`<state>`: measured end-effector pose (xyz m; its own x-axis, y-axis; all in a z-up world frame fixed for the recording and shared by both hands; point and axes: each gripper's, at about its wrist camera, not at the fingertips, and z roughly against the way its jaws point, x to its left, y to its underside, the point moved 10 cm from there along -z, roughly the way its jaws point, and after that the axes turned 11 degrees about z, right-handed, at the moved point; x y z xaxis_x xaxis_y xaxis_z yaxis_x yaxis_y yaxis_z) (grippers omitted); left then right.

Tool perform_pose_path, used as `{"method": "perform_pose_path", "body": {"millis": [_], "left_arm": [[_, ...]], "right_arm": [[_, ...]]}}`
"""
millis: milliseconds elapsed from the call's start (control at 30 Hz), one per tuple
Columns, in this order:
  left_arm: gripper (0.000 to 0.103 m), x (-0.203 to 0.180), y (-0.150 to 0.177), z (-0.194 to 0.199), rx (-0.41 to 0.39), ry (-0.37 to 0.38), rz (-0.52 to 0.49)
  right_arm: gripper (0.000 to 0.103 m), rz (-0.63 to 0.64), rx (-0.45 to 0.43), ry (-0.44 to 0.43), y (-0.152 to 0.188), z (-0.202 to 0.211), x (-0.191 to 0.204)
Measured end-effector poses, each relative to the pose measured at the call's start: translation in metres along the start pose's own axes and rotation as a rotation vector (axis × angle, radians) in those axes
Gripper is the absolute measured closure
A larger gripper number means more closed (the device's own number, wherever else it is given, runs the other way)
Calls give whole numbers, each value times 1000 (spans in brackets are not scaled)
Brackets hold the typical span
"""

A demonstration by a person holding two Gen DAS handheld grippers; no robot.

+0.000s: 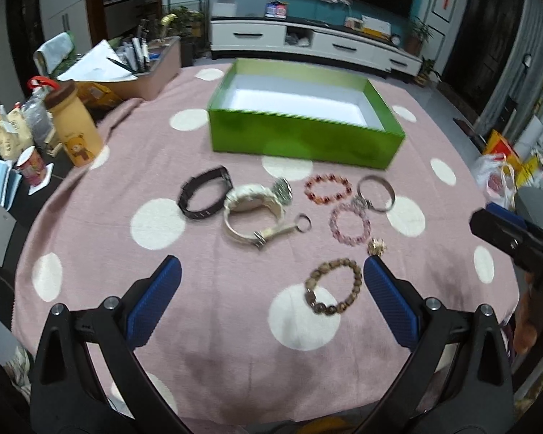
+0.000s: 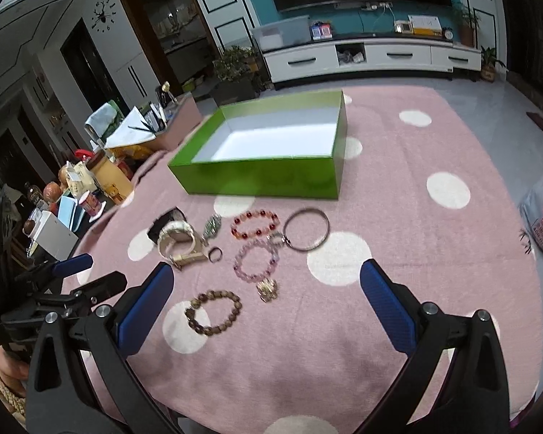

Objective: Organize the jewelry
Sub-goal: 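Grasp the brown bead bracelet with left tool while right tool grasps gold flower charm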

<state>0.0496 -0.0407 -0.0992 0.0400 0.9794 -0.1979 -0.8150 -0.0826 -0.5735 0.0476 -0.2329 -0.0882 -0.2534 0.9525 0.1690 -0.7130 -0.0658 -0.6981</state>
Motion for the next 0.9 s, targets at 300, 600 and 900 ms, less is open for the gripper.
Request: {"method": "perform_pose_path", "body": {"millis": [300, 600, 900], "left_arm": [[28, -11, 37, -35, 84, 29, -52], [52, -25, 50, -65, 138, 44, -104], [68, -30, 58, -85, 173, 37, -131]], "right_arm": [[23, 29, 89, -85, 39, -36, 8], [46, 111, 109, -89, 50, -64, 18], [55, 161, 120, -68, 50, -90, 20]]}}
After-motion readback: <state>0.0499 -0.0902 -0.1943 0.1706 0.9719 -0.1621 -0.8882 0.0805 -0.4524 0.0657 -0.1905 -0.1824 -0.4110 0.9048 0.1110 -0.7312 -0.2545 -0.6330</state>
